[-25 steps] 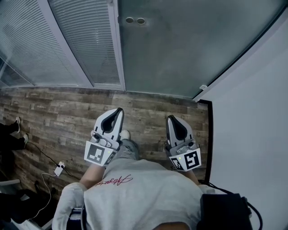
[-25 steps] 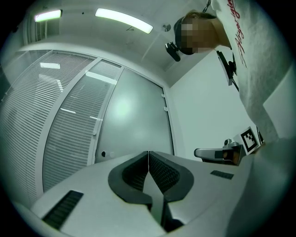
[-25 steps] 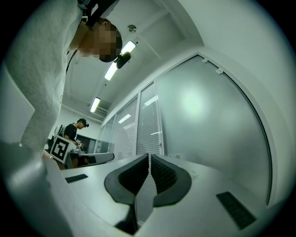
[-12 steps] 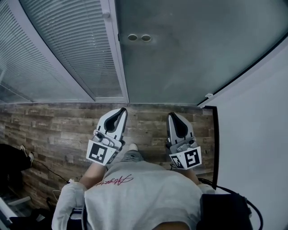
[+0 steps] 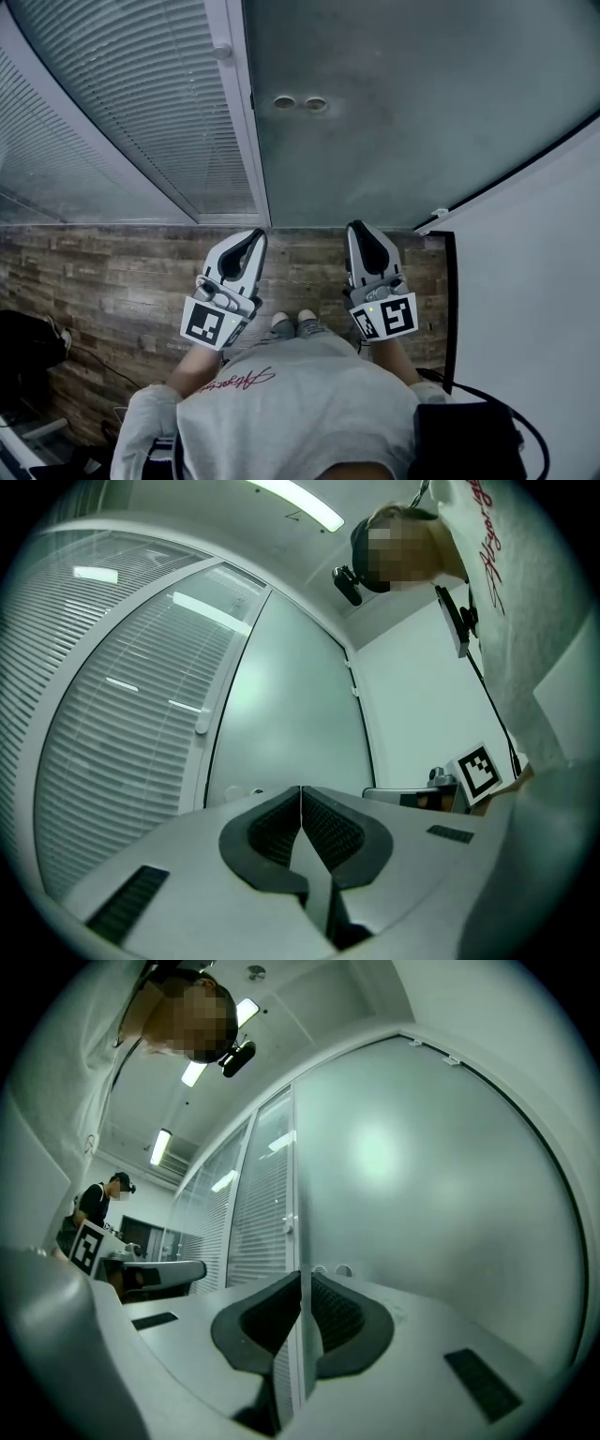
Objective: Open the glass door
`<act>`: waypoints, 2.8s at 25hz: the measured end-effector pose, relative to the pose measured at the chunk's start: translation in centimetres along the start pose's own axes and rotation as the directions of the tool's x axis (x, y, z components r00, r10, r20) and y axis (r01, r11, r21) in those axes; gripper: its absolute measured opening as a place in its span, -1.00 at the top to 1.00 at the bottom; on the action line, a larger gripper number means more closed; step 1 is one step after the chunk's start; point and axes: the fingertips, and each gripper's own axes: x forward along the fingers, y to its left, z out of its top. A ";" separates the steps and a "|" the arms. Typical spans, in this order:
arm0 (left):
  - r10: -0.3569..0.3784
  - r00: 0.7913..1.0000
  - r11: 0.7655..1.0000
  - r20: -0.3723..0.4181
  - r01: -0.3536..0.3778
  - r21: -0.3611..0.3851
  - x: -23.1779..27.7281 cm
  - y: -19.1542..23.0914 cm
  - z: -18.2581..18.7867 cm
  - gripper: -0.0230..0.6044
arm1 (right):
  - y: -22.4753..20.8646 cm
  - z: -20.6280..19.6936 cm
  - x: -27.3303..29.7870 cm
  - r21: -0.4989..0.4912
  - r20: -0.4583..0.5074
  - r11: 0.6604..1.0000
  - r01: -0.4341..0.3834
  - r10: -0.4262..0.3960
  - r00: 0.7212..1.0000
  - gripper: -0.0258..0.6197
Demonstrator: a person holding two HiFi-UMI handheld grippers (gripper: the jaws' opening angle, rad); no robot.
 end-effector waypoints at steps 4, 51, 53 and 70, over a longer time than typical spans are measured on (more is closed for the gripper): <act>0.096 0.995 0.995 -0.007 -0.096 0.017 -0.1 2.0 -0.6 0.87 | -2.6 -0.7 5.4 -0.033 -0.025 0.999 0.041 -0.042 0.999 0.83; 0.332 0.938 0.943 -0.102 -0.332 0.019 -8.2 5.1 -1.4 0.87 | -6.3 -4.7 25.8 -0.070 -0.081 0.968 0.243 -0.248 0.965 0.56; 0.327 0.939 0.945 -0.106 -0.327 0.016 -8.4 5.2 -1.4 0.87 | -6.1 -4.7 25.5 -0.069 -0.081 0.967 0.245 -0.250 0.965 0.56; 0.214 0.973 0.976 -0.090 -0.217 -0.028 -9.8 4.2 -1.3 0.87 | -3.3 -4.0 20.6 -0.045 -0.068 0.976 0.214 -0.216 0.974 0.57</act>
